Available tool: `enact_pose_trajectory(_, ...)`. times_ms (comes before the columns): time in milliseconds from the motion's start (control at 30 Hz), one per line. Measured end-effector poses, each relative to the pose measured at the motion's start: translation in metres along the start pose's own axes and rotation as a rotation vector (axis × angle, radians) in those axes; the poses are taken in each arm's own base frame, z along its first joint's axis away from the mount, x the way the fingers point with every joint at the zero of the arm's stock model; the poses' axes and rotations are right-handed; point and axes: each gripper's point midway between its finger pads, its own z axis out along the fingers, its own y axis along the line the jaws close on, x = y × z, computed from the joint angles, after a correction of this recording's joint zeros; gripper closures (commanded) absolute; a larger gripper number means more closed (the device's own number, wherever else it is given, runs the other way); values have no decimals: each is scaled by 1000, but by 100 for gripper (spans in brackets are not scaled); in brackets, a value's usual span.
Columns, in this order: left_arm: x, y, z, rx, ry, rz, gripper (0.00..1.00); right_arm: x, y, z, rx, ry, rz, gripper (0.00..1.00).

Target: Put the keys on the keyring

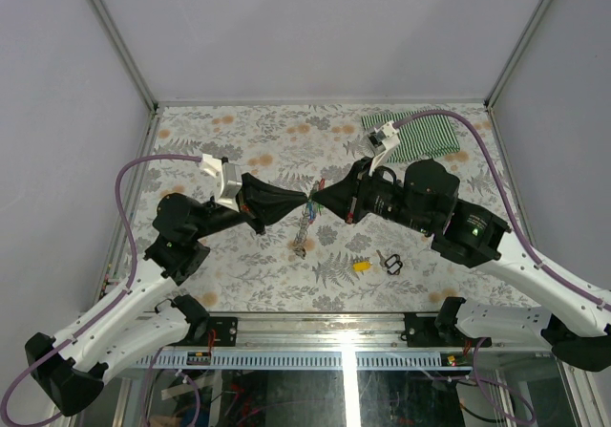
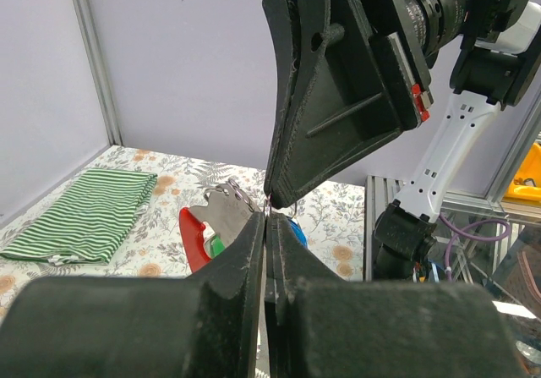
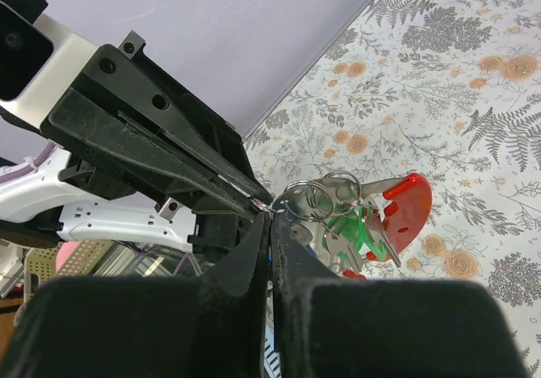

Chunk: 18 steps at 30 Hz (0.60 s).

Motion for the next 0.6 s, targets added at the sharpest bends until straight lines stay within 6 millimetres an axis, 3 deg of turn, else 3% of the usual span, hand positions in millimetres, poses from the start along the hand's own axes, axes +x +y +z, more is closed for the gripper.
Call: enact_pose_trajectory(600,1,2,0,-8,4,2,100,4,-11,-2,59,11,19,100)
